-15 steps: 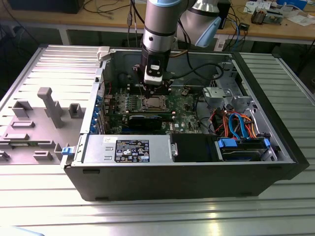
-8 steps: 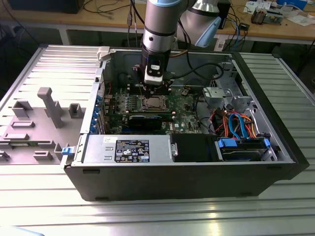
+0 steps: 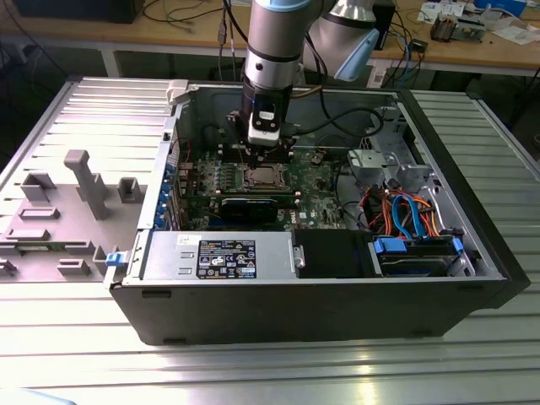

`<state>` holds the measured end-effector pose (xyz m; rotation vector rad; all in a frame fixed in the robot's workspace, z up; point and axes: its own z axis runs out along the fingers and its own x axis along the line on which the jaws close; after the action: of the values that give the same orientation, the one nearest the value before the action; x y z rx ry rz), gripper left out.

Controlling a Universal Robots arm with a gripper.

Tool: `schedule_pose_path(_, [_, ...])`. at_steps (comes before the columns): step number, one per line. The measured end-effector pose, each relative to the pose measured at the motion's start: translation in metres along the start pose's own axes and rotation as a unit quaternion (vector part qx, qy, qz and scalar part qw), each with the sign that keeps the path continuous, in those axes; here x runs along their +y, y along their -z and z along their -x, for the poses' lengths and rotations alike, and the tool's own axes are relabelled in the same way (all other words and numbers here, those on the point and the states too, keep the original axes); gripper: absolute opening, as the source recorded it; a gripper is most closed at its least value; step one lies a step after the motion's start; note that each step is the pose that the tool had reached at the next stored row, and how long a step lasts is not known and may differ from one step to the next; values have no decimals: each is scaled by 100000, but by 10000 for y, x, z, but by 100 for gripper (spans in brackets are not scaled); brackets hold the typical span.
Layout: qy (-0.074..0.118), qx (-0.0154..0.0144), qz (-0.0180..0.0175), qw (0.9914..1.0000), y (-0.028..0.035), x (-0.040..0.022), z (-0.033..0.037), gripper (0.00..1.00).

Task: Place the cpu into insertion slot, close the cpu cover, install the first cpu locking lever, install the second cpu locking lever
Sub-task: 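Install the first cpu locking lever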

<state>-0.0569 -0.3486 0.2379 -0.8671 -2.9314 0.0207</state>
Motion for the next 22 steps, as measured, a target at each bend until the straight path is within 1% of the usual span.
schedule_pose_path(4, [272, -1, -1, 100000, 0, 0, 0, 11])
schedule_pose_path(6, [422, 41, 57, 99999, 0, 1, -1, 11])
schedule_pose_path(7, [511, 108, 157, 99999, 0, 0, 0, 11])
schedule_pose_path(8, [615, 259, 397, 99997, 0, 0, 0, 11])
schedule_pose_path(10, [966, 677, 1029, 99988, 0, 0, 0, 11])
schedule_pose_path(11, [1258, 825, 1250, 99981, 0, 0, 0, 11])
schedule_pose_path(12, [1769, 892, 1340, 99971, 0, 0, 0, 11])
schedule_pose_path(14, [3052, 877, 1233, 99942, 0, 0, 0, 11])
schedule_pose_path(16, [4666, 836, 1095, 99882, 0, 0, 0, 11])
schedule_pose_path(19, [5812, 774, 932, 99824, 0, 0, 0, 11])
schedule_pose_path(22, [6705, 745, 844, 99769, 0, 0, 0, 11])
